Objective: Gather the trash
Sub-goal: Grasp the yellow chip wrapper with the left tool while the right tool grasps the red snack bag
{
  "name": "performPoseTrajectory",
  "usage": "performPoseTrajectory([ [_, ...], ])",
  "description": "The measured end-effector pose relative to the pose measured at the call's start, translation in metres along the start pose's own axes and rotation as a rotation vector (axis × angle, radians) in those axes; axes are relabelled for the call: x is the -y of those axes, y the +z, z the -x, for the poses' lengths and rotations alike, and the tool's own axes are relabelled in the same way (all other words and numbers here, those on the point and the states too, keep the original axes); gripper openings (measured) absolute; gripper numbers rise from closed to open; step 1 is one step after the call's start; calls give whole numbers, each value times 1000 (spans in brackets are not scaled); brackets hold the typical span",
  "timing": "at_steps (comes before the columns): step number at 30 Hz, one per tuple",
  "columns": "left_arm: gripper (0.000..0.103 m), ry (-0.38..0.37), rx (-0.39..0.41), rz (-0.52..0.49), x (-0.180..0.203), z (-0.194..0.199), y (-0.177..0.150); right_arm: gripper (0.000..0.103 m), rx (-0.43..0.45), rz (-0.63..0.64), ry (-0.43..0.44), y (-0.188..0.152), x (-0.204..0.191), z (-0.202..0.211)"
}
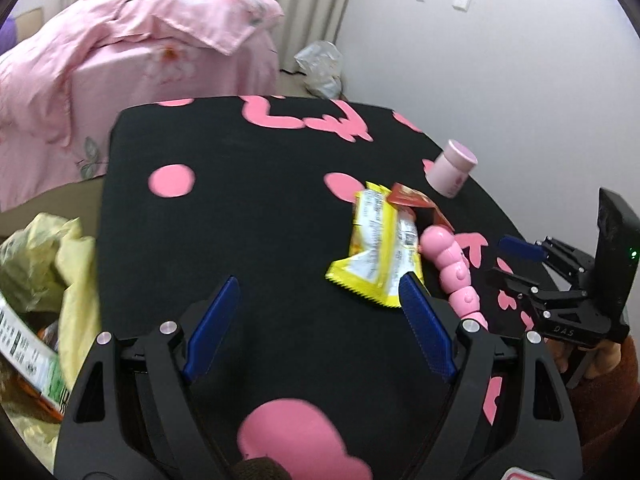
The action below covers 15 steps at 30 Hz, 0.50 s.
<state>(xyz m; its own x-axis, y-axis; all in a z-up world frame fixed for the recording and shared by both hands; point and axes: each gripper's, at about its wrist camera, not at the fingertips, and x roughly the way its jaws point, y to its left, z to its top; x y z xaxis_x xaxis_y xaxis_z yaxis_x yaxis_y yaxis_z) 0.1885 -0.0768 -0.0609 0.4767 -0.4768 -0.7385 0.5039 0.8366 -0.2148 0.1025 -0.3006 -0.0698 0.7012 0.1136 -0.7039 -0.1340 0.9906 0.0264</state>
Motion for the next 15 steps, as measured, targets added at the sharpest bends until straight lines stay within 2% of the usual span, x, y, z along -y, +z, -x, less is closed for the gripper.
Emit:
performPoseTrajectory([
  [8,78,46,-48,-126,36,-40,16,57,19,-131,-13,-9,33,3],
  [12,69,52,-111,-119,42,-66,25,57,23,-113,-41,-6,32,3],
  [15,64,131,-106,-111,33,-69,29,57,34,-87,-59,4,27,4],
])
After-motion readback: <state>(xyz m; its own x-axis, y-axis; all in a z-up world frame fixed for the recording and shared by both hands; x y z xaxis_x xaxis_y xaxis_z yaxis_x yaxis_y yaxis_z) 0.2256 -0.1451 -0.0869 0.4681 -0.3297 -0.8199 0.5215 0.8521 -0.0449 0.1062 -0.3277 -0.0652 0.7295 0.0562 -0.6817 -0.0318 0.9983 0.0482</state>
